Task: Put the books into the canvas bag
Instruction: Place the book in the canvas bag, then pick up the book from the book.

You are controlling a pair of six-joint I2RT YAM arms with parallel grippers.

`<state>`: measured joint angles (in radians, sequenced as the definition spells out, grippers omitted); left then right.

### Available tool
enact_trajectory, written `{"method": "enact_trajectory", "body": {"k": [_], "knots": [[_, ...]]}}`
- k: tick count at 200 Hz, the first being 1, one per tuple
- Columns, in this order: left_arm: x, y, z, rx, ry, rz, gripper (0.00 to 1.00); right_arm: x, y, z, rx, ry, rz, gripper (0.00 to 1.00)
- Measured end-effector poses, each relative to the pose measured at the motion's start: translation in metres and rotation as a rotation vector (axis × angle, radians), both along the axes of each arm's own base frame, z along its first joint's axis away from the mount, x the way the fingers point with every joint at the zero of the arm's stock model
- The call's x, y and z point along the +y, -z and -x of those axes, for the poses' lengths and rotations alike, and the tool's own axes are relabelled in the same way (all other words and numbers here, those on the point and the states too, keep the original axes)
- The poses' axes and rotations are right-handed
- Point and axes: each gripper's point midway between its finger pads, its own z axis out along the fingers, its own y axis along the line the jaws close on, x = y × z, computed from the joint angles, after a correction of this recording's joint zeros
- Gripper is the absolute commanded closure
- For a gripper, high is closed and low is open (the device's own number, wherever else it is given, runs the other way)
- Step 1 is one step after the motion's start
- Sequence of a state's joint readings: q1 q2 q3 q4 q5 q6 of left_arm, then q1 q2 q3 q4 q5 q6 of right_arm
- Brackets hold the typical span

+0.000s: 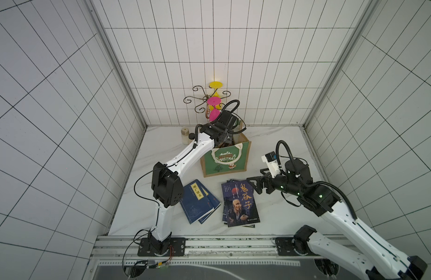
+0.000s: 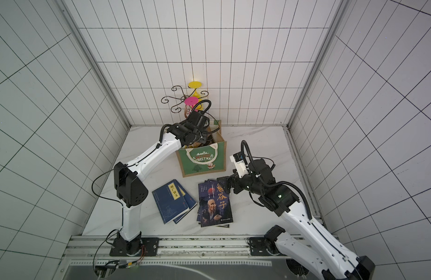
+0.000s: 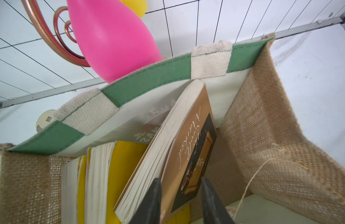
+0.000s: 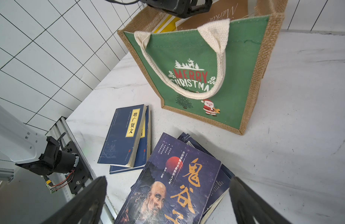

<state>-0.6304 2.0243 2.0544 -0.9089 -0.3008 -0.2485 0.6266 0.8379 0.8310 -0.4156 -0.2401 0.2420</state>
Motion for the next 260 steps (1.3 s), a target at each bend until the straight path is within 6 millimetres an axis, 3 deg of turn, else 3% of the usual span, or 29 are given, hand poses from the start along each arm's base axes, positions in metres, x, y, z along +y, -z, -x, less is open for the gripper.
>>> {"method": "enact_trajectory", "body": {"k": [31, 57, 89, 114, 137, 156, 175, 215, 260], "knots": [[0.007, -0.009, -0.001, 0.003, 0.017, 0.027, 0.38, 0.0, 0.005, -0.001, 0.009, 0.002, 0.007, 0.01], [0.011, -0.041, 0.015, -0.031, 0.067, 0.07, 0.24, -0.001, 0.011, -0.002, 0.023, 0.017, 0.015, 0.01], [0.012, -0.094, 0.069, -0.076, 0.228, 0.189, 0.12, -0.001, 0.028, -0.004, 0.072, 0.035, 0.031, 0.01], [0.008, -0.104, 0.121, -0.068, 0.362, 0.271, 0.03, -0.002, 0.044, -0.003, 0.113, 0.043, 0.042, 0.01], [-0.005, -0.074, 0.176, 0.008, 0.489, 0.293, 0.03, -0.004, 0.065, 0.002, 0.169, 0.051, 0.052, 0.01], [-0.015, -0.031, 0.218, 0.103, 0.571, 0.303, 0.03, -0.004, 0.084, 0.009, 0.225, 0.048, 0.05, 0.01], [-0.011, 0.015, 0.248, 0.206, 0.589, 0.325, 0.03, -0.005, 0.1, 0.016, 0.276, 0.051, 0.045, 0.01], [0.006, 0.09, 0.278, 0.337, 0.508, 0.406, 0.03, -0.002, 0.129, 0.031, 0.357, 0.045, 0.04, 0.01], [-0.001, 0.133, 0.28, 0.411, 0.445, 0.5, 0.03, 0.008, 0.141, 0.036, 0.373, 0.024, 0.028, 0.01]]}}
